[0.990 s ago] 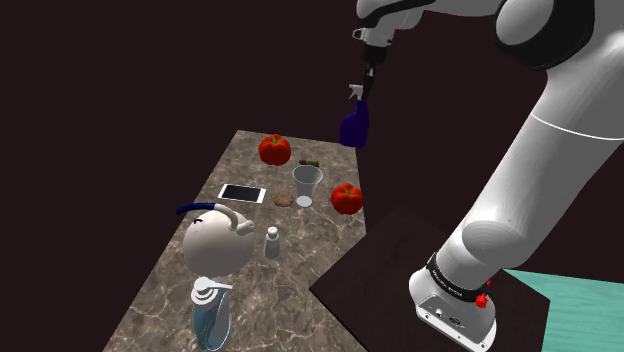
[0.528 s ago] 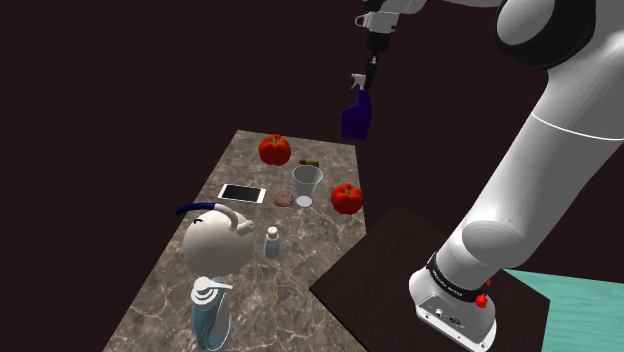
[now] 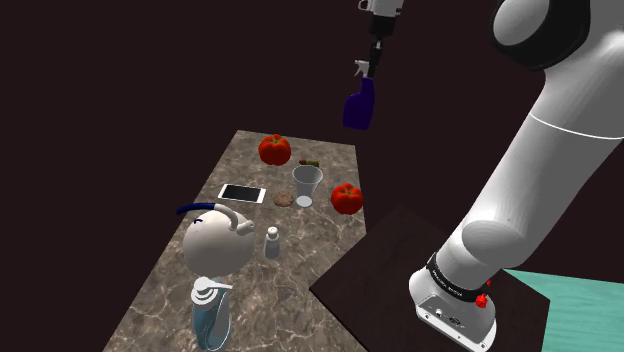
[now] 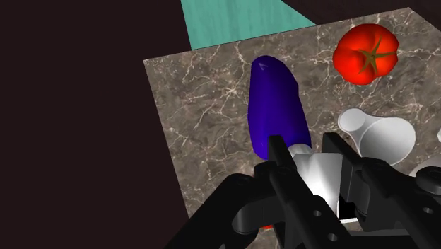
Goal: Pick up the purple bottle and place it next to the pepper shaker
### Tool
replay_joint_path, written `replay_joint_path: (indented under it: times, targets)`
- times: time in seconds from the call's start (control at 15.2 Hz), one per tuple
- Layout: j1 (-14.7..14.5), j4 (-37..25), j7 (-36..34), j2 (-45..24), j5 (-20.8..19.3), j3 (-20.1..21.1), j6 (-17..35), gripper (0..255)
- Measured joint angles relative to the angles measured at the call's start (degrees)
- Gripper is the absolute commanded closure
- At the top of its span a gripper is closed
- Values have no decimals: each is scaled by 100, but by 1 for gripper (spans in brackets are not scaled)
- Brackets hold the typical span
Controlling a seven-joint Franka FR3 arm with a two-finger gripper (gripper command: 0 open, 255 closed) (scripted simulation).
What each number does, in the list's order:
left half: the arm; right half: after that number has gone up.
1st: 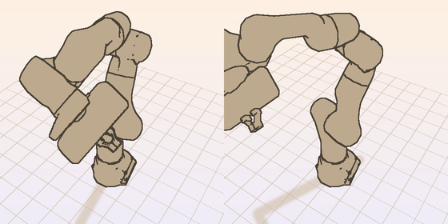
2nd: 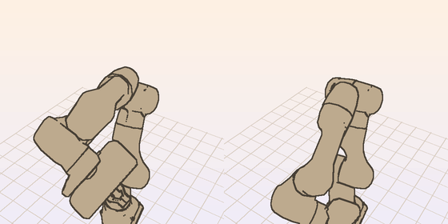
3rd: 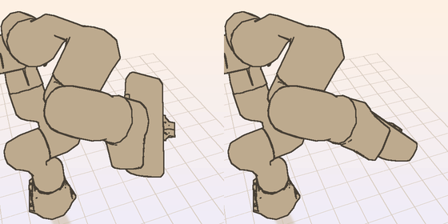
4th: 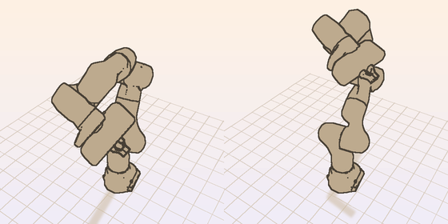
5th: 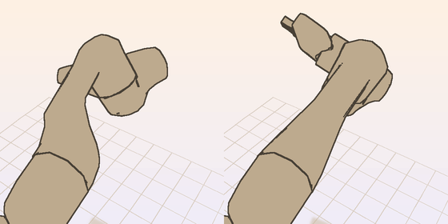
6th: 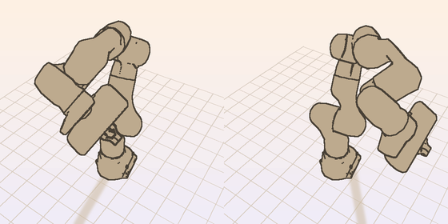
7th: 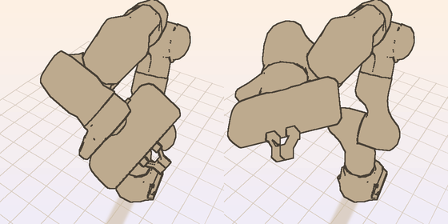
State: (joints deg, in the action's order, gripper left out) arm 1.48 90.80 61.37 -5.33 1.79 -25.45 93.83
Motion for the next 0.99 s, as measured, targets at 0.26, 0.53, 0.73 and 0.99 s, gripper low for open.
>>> replay_joint_path:
  times: [0.26,0.53,0.73,0.99]
  targets:
    - [12,-387,5,-56,24,-5,-337,255]
    - [37,-746,29,-118,51,-18,-639,255]
    - [60,-1109,40,-213,92,-26,-915,255]
    - [121,-1627,93,-358,159,-53,-1302,255]
